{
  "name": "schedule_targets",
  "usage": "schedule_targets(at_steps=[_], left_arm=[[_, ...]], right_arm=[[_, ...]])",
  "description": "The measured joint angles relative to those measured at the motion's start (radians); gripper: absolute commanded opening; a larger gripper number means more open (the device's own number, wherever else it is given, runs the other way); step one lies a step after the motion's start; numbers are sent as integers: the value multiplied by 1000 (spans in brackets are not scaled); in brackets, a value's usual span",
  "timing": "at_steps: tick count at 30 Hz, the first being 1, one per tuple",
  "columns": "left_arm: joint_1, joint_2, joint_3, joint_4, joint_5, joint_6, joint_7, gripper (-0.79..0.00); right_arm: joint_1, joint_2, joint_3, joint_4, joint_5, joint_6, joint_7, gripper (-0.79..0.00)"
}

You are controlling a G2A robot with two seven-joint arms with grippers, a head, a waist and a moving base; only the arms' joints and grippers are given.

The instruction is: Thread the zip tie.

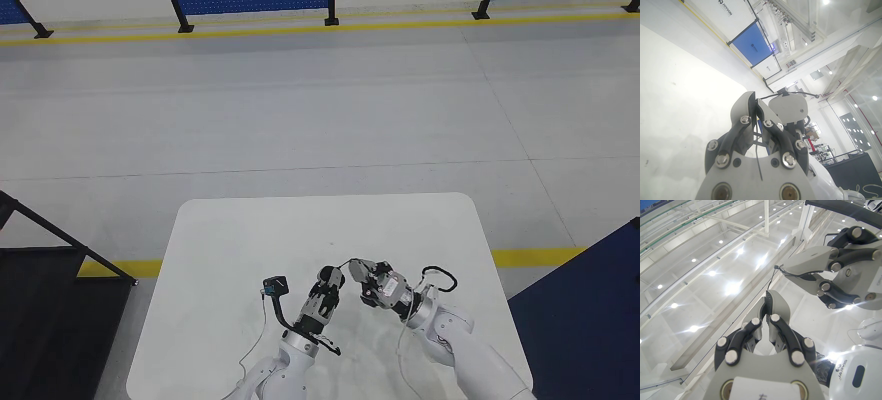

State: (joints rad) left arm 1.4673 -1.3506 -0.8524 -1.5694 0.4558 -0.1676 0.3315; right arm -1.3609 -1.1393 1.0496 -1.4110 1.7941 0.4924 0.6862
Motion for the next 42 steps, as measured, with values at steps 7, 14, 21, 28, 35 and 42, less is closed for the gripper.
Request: schedule_targets(at_steps=[7,14,21,28,35,42], left_arm=[[0,0,0,0,0,0,0,-785],[0,0,0,0,0,0,0,-785],[0,0,0,0,0,0,0,-785],[0,0,0,0,0,0,0,-785],[0,0,0,0,0,0,0,-785],[0,0,0,0,0,0,0,-785]], right_arm=[[-4,-6,9,4,-1,8,-13,-785],[-7,-12,16,6,-4,22,-21,-785],[-10,-17,21,7,-13,42,-29,-785],[-17,-21,32,5,-21,45,-35,-785],[-21,-25,43,1,-31,52,-40,-785],[-24,-27,54,0,-48,62,-45,-785]])
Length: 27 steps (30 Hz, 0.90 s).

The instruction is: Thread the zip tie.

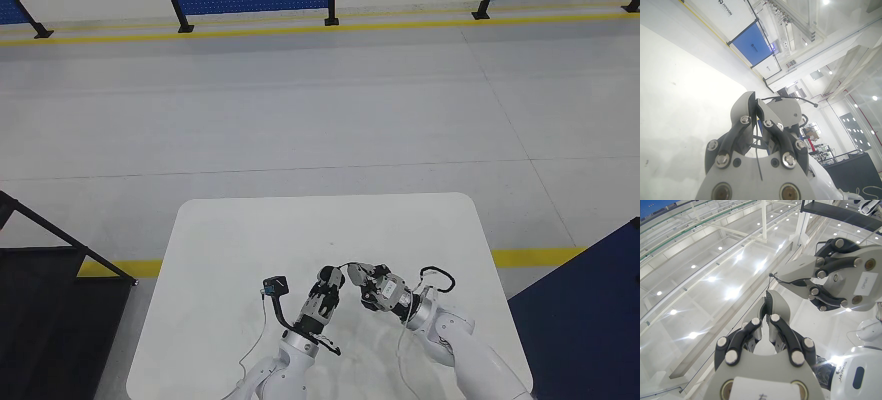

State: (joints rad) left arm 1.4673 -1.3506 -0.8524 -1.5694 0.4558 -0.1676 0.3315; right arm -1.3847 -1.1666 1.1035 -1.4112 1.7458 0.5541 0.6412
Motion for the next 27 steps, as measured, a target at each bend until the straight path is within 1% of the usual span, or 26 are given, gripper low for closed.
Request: schedule_targets(at_steps=[27], left_arm=[[0,0,0,0,0,0,0,-785]], right_arm=[[-13,-10,34,-7,-31,18,-9,-785]])
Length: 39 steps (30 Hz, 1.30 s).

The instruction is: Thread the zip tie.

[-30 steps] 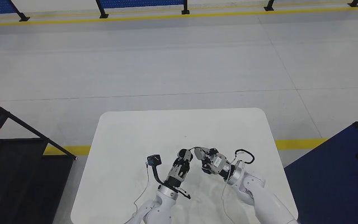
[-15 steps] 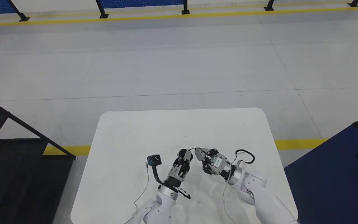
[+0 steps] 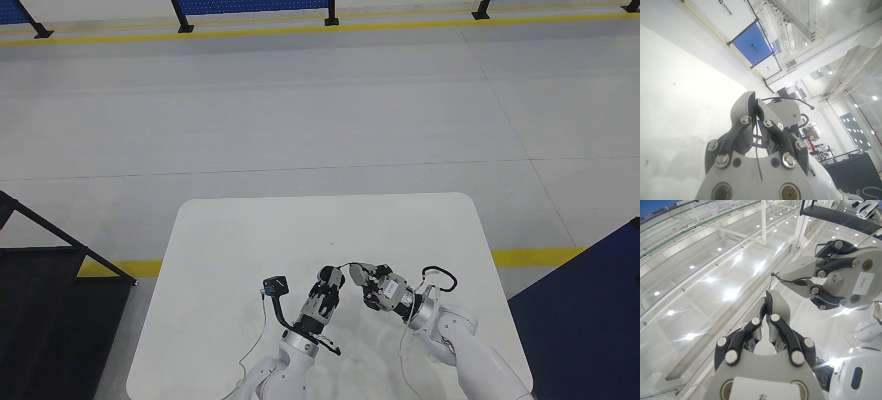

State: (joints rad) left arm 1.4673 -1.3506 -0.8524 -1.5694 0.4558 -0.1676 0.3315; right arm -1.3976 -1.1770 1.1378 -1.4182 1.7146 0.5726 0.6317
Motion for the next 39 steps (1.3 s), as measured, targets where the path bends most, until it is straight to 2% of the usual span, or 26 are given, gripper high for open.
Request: schedule_targets(at_steps=[2,9,24,26,28,29,30,31,39], left_arm=[[0,0,0,0,0,0,0,-785],[0,0,0,0,0,0,0,-785],[0,0,0,0,0,0,0,-785],[0,0,0,0,0,0,0,-785],[0,0,0,0,0,0,0,-785],[0,0,0,0,0,0,0,-785],[0,0,0,0,0,0,0,-785],[0,0,0,0,0,0,0,-785],[0,0,0,0,0,0,0,-785]], right_arm=[[1,-1,0,1,-4,2,0,-779],[8,-5,0,7,-15,16,3,-671],[19,-12,2,18,-35,32,7,-680],[20,-13,3,20,-37,35,7,-622],[21,-13,3,22,-39,40,6,-413],[21,-14,3,23,-40,42,6,-191],[21,-14,3,24,-41,43,6,-34],[20,-14,4,25,-42,44,6,0],[5,-10,27,5,-76,54,34,0]])
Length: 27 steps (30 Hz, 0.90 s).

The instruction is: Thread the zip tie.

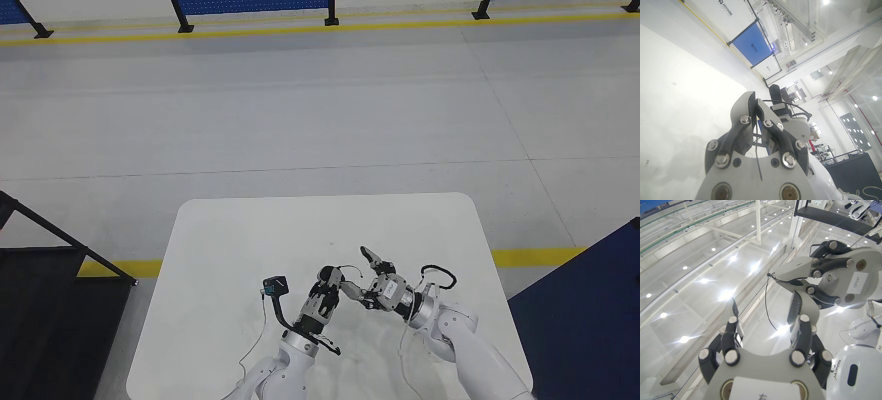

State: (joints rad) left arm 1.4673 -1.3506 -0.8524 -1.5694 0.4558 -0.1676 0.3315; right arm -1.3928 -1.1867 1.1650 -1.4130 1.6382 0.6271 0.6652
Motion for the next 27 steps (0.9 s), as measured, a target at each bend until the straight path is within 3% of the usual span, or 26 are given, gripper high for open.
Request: schedule_targets(at_steps=[9,16,27], left_arm=[[0,0,0,0,0,0,0,-785],[0,0,0,0,0,0,0,-785],[0,0,0,0,0,0,0,-785]], right_arm=[[-77,27,65,-70,-148,18,136,0],[-165,42,135,-130,-205,-95,288,0],[-172,41,138,-135,-200,-115,301,0]])
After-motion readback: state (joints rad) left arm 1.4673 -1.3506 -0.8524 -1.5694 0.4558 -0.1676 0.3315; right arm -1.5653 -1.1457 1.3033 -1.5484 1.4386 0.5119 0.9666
